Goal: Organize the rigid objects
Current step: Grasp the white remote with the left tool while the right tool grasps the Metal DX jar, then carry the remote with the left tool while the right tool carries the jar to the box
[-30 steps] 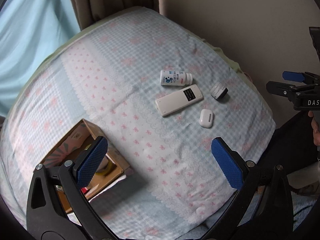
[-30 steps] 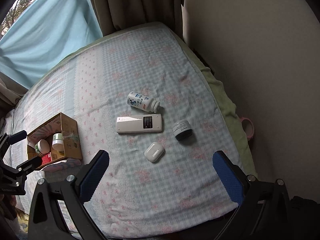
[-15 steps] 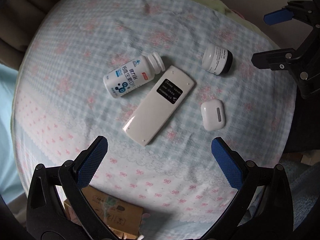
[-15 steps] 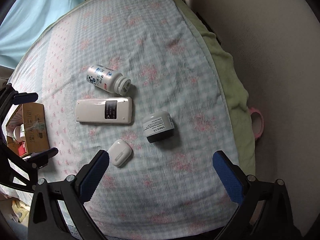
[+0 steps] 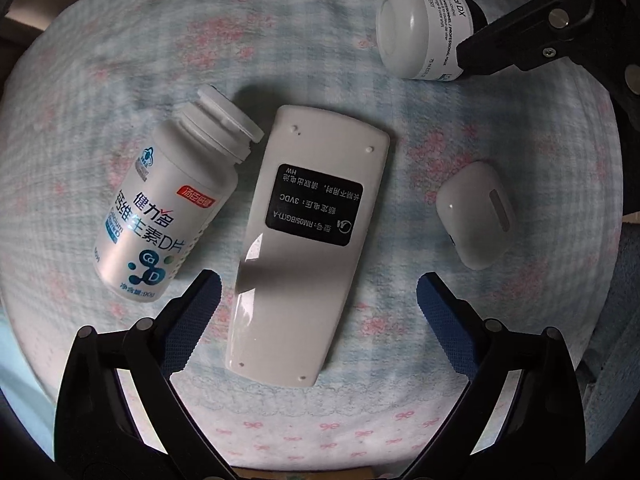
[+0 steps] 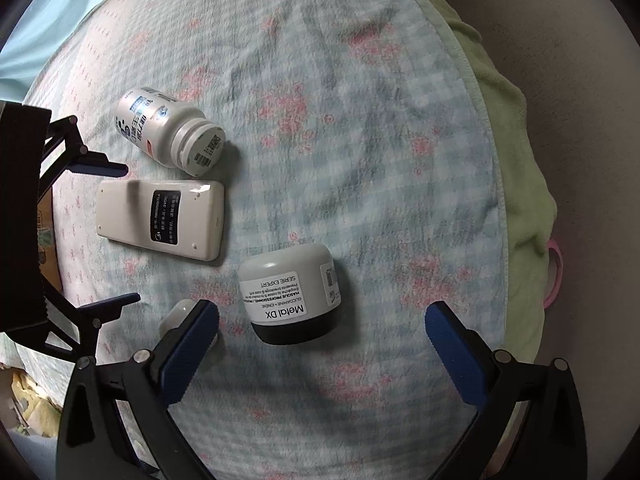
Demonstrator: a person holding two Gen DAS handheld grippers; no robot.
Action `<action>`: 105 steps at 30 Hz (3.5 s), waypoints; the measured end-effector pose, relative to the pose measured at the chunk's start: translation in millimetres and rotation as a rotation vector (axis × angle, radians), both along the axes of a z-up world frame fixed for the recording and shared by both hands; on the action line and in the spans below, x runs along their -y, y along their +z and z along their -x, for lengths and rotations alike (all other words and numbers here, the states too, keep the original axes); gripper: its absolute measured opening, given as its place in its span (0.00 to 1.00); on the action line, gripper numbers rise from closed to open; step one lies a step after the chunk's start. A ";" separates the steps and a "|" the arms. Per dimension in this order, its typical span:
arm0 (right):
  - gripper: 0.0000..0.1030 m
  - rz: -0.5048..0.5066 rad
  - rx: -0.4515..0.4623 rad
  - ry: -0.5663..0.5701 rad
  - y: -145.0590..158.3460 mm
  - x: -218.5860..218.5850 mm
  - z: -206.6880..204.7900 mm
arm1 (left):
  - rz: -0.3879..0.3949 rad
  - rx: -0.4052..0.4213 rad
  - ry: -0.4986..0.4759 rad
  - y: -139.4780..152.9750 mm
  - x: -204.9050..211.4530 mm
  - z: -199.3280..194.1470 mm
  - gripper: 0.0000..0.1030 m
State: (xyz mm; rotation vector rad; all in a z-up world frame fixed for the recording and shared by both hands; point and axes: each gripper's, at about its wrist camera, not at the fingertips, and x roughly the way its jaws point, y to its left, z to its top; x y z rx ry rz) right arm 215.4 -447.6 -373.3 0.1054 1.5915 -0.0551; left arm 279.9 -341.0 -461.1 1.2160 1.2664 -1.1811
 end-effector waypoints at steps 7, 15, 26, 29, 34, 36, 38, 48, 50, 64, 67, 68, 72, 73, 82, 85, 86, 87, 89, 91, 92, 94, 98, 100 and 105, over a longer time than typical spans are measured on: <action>0.93 -0.006 -0.008 0.028 -18.2 -8.9 -1.6 | -0.007 -0.023 -0.068 -17.2 14.2 2.4 0.89; 0.72 -0.010 -0.035 0.039 -34.8 -25.5 -4.7 | -0.016 -0.005 -0.068 -16.4 28.1 4.6 0.56; 0.53 -0.034 -0.024 -0.010 -38.1 -31.7 -2.8 | -0.011 -0.058 0.050 -12.5 33.6 -12.3 0.55; 0.53 -0.042 -0.019 -0.017 -34.2 -28.4 -3.6 | -0.003 -0.075 0.084 -10.1 23.9 -19.3 0.55; 0.53 -0.047 -0.013 -0.020 -26.7 -31.2 -3.4 | 0.012 -0.106 0.150 1.9 1.7 -21.6 0.55; 0.53 -0.050 -0.006 -0.025 -22.6 -31.1 -1.0 | 0.022 -0.113 0.175 7.8 -2.5 -22.4 0.55; 0.53 -0.053 -0.001 -0.030 -17.7 -30.7 1.1 | 0.032 -0.123 0.205 14.4 -7.2 -23.7 0.55; 0.53 -0.078 0.055 -0.071 33.9 -26.2 10.3 | 0.131 -0.136 0.412 86.5 -37.5 -24.1 0.55; 0.53 -0.095 0.074 -0.087 48.0 -28.0 11.3 | 0.165 -0.140 0.462 105.2 -51.2 -26.7 0.55; 0.53 -0.194 0.227 -0.006 153.3 -123.1 13.5 | 0.340 -0.094 0.785 193.3 -175.8 -19.5 0.55; 0.53 -0.205 0.253 0.051 170.6 -161.1 9.7 | 0.358 -0.055 0.841 208.2 -216.4 -16.9 0.55; 0.53 -0.210 0.258 0.069 175.0 -173.8 8.8 | 0.364 -0.043 0.862 211.9 -230.4 -16.5 0.55; 0.53 -0.238 0.271 0.127 185.5 -225.4 4.0 | 0.386 -0.006 0.943 228.7 -291.1 -14.4 0.55; 0.53 -0.247 0.272 0.138 187.4 -238.6 2.8 | 0.388 0.005 0.962 231.3 -306.7 -13.7 0.55; 0.53 -0.279 0.280 0.237 199.6 -359.8 -6.2 | 0.402 0.083 1.087 246.5 -442.8 -9.6 0.55; 0.53 -0.284 0.272 0.259 194.6 -394.4 -7.3 | 0.406 0.106 1.119 244.3 -481.1 -12.8 0.55; 0.53 -0.289 0.267 0.263 192.2 -405.2 -8.0 | 0.409 0.109 1.133 242.5 -492.6 -14.0 0.55; 0.53 -0.294 0.262 0.266 188.8 -414.8 -9.3 | 0.411 0.114 1.147 240.6 -503.4 -15.3 0.55; 0.53 -0.299 0.249 0.271 181.9 -433.4 -11.7 | 0.420 0.119 1.177 235.6 -523.4 -17.6 0.55; 0.53 -0.300 0.231 0.282 173.3 -450.9 -15.7 | 0.429 0.114 1.207 227.7 -539.9 -19.6 0.55; 0.53 -0.300 0.223 0.287 168.5 -458.9 -17.8 | 0.430 0.111 1.221 222.2 -546.3 -20.0 0.55; 0.53 -0.300 0.205 0.298 156.9 -473.8 -24.3 | 0.430 0.095 1.250 207.5 -559.8 -23.2 0.55; 0.53 -0.298 0.163 0.305 130.5 -497.7 -36.7 | 0.412 0.072 1.285 174.9 -576.2 -23.8 0.55; 0.53 -0.294 0.141 0.309 115.3 -507.9 -43.5 | 0.402 0.058 1.299 158.0 -581.3 -24.0 0.55; 0.53 -0.290 0.085 0.293 70.6 -525.8 -60.6 | 0.386 0.041 1.315 119.1 -583.5 -25.9 0.55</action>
